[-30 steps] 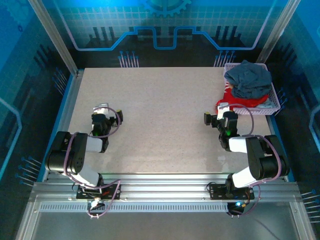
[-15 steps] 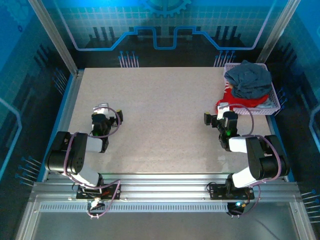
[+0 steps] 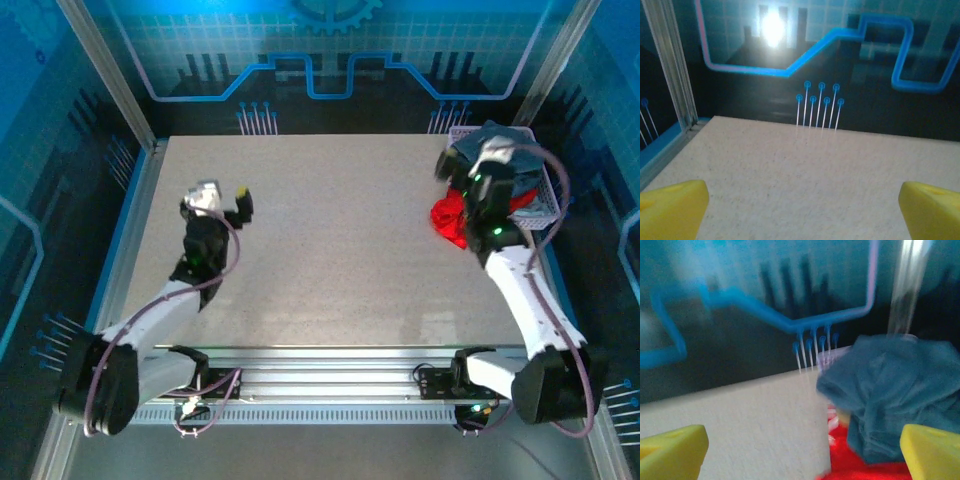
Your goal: Fold and stack the t-shirts
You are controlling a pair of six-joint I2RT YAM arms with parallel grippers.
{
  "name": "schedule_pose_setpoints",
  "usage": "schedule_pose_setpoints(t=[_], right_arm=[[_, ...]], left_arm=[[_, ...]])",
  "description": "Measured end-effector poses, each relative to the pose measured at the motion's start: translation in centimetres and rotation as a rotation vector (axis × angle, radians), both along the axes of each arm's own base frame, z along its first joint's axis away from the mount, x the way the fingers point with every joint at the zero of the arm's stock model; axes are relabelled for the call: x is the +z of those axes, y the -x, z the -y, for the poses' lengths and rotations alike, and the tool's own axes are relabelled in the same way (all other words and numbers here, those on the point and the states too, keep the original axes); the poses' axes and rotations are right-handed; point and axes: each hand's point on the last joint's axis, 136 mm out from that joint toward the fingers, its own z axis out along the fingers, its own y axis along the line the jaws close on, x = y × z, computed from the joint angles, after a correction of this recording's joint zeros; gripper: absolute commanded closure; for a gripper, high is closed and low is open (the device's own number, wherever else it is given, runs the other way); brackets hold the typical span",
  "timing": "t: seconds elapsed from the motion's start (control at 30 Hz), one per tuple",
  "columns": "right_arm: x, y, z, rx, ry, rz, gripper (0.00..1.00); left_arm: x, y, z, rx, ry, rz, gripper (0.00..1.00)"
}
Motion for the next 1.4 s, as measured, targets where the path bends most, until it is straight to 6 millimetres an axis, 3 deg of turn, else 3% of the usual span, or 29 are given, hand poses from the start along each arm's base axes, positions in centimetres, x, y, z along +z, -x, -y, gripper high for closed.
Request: schedule_pose_setpoints(t=[0.07,0.1,0.17,0.23,0.3,0.37,0.47,0.57,0.8,1.0,1.17,1.23,1.3,1.4], right_arm=[[4.7,0.6,2.0,-0.059,-0.129,0.057,0.0],[5.8,0.7,3.1,-0.066,-0.181,0.058,0.0],[6.2,0.5,5.4,-0.077,-0.266,0.019,0.0],[4.8,-0.5,6.5,-0.094,-0.315,-0.065,0.0],[1.4,-1.6,6.1,-0.082,-0.346,-0.183,0.0],[-1.6,-1.6,5.7,-0.073,-0.373,-0.282,0.0],[-4.1,-1.6,6.0,-0.069,-0.409,-0.373,0.01],[-6.5,-3.0,6.5,-0.056,-0.443,-0.431,0.14],[-14.1,-6.3,8.3,-0.095,-0.571,-0.543,0.23],[-19.0,-9.3,9.5,-0.137,-0.644,-0.598,0.32],[-20.3,-11.6,10.1,-0.151,-0.669,-0.596,0.51],[-20.4,-12.2,10.2,-0.152,-0.673,-0.592,0.71],[-20.4,-12.6,10.3,-0.153,-0.673,-0.589,1.0],[-20.3,-12.7,10.2,-0.167,-0.659,-0.586,1.0]], left_arm=[[5.3,-0.2,-0.8,0.03,0.159,0.044,0.01],[7.5,-0.2,-1.4,0.019,0.238,0.072,0.01],[10.4,-0.3,-2.9,-0.005,0.363,0.095,0.01],[11.3,-0.8,-3.4,-0.032,0.444,0.059,0.01],[10.6,-1.9,-1.3,-0.123,0.506,-0.038,0.01],[8.6,-2.5,1.2,-0.203,0.554,-0.151,0.01],[4.8,-2.2,4.7,-0.285,0.613,-0.328,0.01],[2.3,-1.2,8.2,-0.361,0.656,-0.461,0.01],[-0.2,0.3,14.4,-0.515,0.739,-0.622,0.08],[0.5,0.9,16.3,-0.582,0.792,-0.635,0.12],[0.7,1.0,16.6,-0.591,0.812,-0.636,0.14],[0.7,1.0,16.6,-0.591,0.811,-0.638,0.14],[0.6,1.0,16.6,-0.59,0.811,-0.641,0.14],[0.6,1.3,16.5,-0.588,0.811,-0.647,0.15]])
